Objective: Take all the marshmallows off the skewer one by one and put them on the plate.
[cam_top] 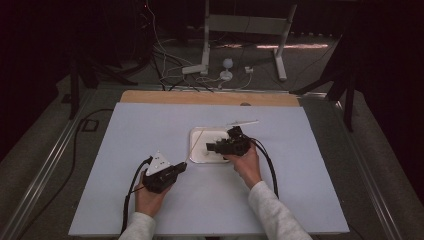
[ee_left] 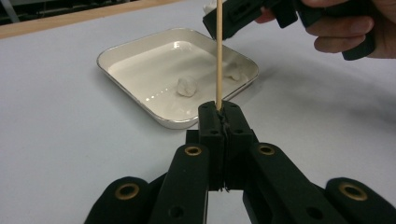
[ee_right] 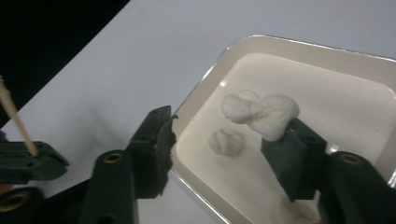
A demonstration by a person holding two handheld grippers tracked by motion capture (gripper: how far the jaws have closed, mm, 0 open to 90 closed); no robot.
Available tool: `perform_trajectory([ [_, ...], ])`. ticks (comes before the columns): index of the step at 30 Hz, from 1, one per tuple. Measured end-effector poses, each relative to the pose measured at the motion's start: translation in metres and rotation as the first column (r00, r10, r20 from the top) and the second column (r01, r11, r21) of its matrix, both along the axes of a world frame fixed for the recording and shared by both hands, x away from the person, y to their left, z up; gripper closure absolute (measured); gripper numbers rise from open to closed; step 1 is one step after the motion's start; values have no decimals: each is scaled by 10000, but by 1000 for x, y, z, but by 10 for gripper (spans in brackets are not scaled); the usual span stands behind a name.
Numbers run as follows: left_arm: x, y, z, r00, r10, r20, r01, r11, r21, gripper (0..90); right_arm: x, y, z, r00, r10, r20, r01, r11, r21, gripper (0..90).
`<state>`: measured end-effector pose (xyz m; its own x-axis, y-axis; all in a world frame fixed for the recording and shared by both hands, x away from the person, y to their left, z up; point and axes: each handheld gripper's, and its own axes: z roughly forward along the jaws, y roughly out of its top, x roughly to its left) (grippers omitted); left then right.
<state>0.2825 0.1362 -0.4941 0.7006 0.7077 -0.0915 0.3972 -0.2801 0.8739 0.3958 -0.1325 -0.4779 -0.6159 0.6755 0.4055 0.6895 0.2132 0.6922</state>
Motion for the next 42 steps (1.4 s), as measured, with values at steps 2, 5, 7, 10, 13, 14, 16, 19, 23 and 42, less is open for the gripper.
perform_trajectory([
  [2, 1, -1, -1, 10000, -28, -87, 29, 10000, 45, 900, 0, -1, 1, 10000, 77, -48, -75, 9996, 278, 363],
  [5, 4, -4, -6, 9994, -69, -349, 78, 9996, 256, 900, 1, -4, 2, 9995, 209, -223, -184, 9943, 1047, 331],
  [7, 6, -7, -10, 9985, -101, -532, 121, 9992, 381, 900, 1, -5, 4, 9990, 304, -316, -255, 9892, 1440, 311],
  [10, 10, -11, -15, 9973, -130, -722, 165, 9987, 486, 900, -1, -5, 6, 9983, 482, -336, -415, 9836, 1757, 296],
  [13, 12, -15, -19, 9957, -223, -904, 276, 9979, 587, 900, -3, -5, 8, 9973, 614, -398, -522, 9784, 1999, 295],
  [14, 13, -16, -20, 9952, -266, -939, 324, 9976, 615, 900, -4, -4, 8, 9970, 651, -414, -550, 9759, 2109, 295],
  [16, 14, -19, -21, 9942, -388, -1001, 456, 9967, 668, 900, -5, -3, 8, 9962, 770, -415, -659, 9725, 2234, 294],
  [19, 15, -25, -23, 9929, -437, -1107, 538, 9945, 896, 900, -7, 1, 9, 9947, 937, -423, -818, 9704, 2274, 293],
  [23, 18, -24, -25, 9913, -95, -1309, 244, 9934, 1125, 900, -9, 1, 9, 9929, 1077, -504, -932, 9682, 2321, 299],
  [42, 23, -19, -23, 9890, 310, -1444, -182, 9959, 889, 900, -11, -16, 9, 9924, 1026, -677, -826, 9647, 2500, 315],
])
